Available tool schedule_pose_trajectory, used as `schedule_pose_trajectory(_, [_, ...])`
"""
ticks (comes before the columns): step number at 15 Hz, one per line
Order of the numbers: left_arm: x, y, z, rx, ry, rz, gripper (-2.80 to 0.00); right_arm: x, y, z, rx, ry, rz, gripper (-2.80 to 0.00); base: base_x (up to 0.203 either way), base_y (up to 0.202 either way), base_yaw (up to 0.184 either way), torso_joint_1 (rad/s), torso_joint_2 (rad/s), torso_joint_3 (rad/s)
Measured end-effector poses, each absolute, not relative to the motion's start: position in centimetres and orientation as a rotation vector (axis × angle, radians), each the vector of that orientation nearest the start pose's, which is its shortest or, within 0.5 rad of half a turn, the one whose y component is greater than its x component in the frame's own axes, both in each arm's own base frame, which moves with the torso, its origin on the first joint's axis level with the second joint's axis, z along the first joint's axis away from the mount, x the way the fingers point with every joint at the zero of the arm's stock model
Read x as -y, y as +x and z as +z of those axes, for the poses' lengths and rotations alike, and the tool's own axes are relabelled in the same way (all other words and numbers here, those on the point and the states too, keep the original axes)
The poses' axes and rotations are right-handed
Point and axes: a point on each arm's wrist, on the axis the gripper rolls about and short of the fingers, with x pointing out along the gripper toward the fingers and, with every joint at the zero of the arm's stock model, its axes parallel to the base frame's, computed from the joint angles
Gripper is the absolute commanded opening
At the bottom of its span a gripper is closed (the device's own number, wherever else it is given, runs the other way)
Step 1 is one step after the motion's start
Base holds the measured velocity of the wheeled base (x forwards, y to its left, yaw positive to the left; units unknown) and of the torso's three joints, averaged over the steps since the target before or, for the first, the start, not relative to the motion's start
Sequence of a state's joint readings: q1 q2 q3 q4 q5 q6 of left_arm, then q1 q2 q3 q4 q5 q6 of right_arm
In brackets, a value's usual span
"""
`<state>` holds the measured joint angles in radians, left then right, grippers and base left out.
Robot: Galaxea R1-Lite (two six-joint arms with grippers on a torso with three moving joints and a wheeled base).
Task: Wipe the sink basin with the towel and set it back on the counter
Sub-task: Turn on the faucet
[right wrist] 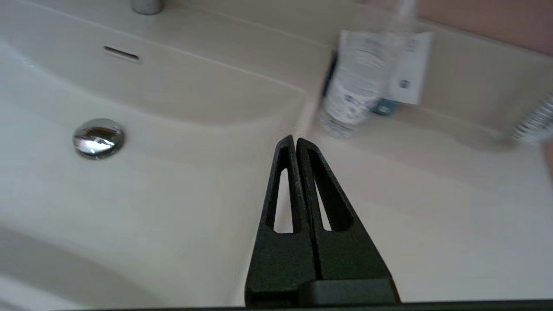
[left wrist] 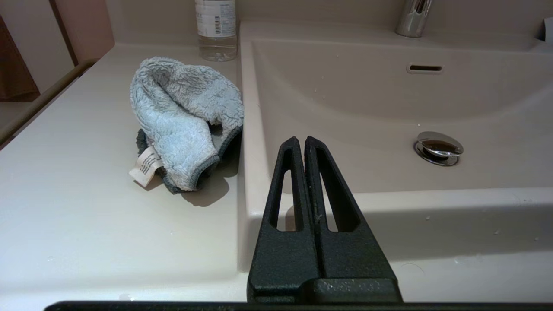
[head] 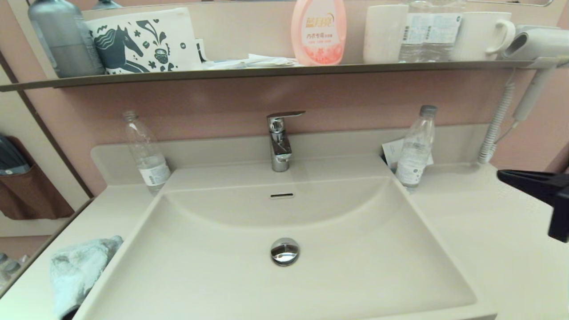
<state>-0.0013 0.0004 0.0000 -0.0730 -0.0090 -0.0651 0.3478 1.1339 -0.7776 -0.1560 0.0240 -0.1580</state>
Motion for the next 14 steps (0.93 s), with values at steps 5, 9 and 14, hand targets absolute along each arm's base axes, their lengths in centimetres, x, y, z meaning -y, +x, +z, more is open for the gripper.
schedule_pose_trajectory(5, [0.0,-2.3,8.3,0.073,-0.065,-0.013,-2.8,-12.3,22.0,26.0,-0.177,-0.23,0.402,-2.8,0.0,0.0,0.0,0.0,0.0,0.0])
schedule_pose_trajectory(9, [0.0,-2.3,8.3,0.072,-0.065,-0.013,-2.8,-16.7,27.2,25.4,-0.172,-0.246,0.389,-2.8,0.0,0.0,0.0,0.0,0.0,0.0])
schedule_pose_trajectory(14, [0.0,-2.3,8.3,0.072,-0.066,-0.013,-2.8,-22.1,33.4,24.7,-0.073,-0.25,0.397,-2.8,0.0,0.0,0.0,0.0,0.0,0.0])
